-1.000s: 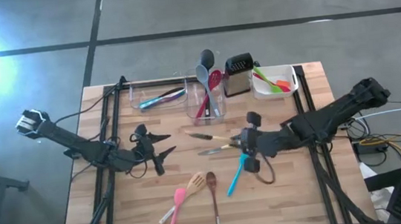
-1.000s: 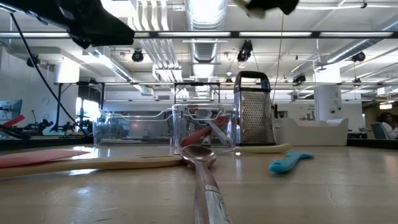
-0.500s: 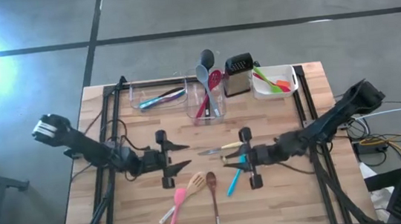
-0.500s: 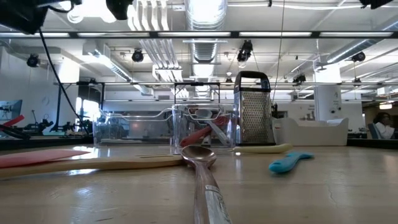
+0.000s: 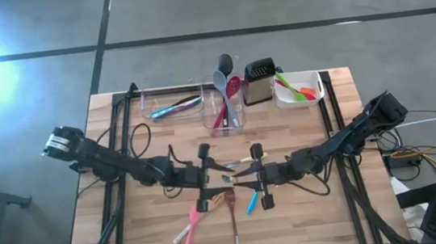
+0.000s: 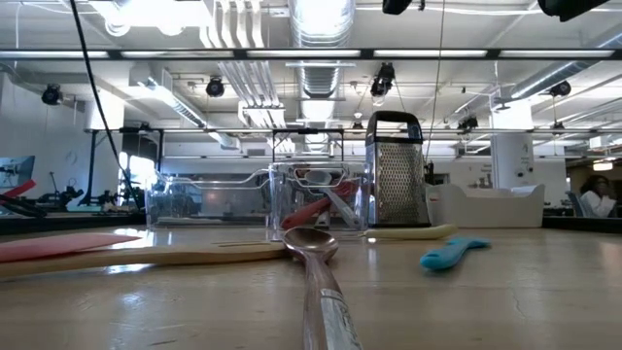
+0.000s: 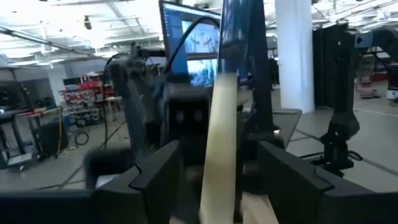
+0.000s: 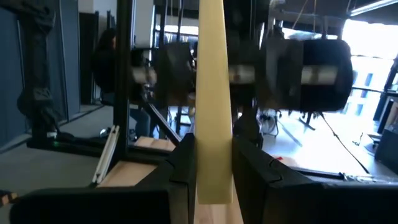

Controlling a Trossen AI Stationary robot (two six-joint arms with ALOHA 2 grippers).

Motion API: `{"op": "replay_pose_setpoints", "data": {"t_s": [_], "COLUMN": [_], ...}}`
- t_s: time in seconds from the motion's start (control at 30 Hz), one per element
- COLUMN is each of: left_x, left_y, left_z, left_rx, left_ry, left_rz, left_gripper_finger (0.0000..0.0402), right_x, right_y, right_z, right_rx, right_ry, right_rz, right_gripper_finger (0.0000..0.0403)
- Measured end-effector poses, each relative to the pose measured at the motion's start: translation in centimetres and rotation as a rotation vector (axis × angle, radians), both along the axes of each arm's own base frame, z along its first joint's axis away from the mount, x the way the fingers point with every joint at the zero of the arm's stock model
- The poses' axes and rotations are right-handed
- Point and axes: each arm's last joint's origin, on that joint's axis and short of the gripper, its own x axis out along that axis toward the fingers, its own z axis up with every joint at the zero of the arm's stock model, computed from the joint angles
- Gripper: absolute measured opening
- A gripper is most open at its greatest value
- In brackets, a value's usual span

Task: Pick & Place Kitchen Items
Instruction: Put the bottom yellow knife into the left transparent bin

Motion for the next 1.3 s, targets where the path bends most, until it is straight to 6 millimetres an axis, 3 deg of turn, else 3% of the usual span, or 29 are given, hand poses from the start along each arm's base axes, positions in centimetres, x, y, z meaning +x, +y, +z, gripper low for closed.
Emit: {"op": "replay_pose_setpoints", "data": {"t_s": [0.17,0.33,0.43,0.63,0.9,1.03,1.17,1.3], "left_x": [1.2,1.5,1.6,1.5,1.6,0.9,-0.4,-1.9], "left_y": [-0.2,-0.2,-0.1,-0.1,-0.1,0.2,1.0,2.1], "left_z": [1.5,1.7,1.8,1.7,2.0,2.4,3.0,3.5], "left_rx": [0.014,0.026,0.026,0.048,0.057,0.074,0.108,0.133], "left_ry": [0.029,0.025,0.020,0.021,0.076,0.113,0.220,0.318], "left_rz": [-0.001,0.021,0.030,0.031,0.034,0.052,0.148,0.310], "left_gripper_finger": [0.0218,0.0211,0.0178,0.0049,0.0052,0.0052,0.0051,0.0051], "right_x": [0.0,0.0,0.0,0.0,-0.1,-0.7,-1.9,-3.5], "right_y": [0.0,0.0,0.0,0.0,-0.1,-0.2,-0.5,-0.9], "right_z": [-0.1,-0.2,-0.3,-0.3,-0.3,0.1,0.2,0.5], "right_rx": [0.001,0.001,0.003,0.001,0.054,0.120,0.195,0.258], "right_ry": [0.012,0.022,0.024,0.029,0.043,0.102,0.270,0.395], "right_rz": [0.001,0.001,0.002,-0.002,0.000,0.006,0.006,-0.013], "right_gripper_finger": [0.0060,0.0060,0.0060,0.0060,0.0060,0.0117,0.0184,0.0212]}}
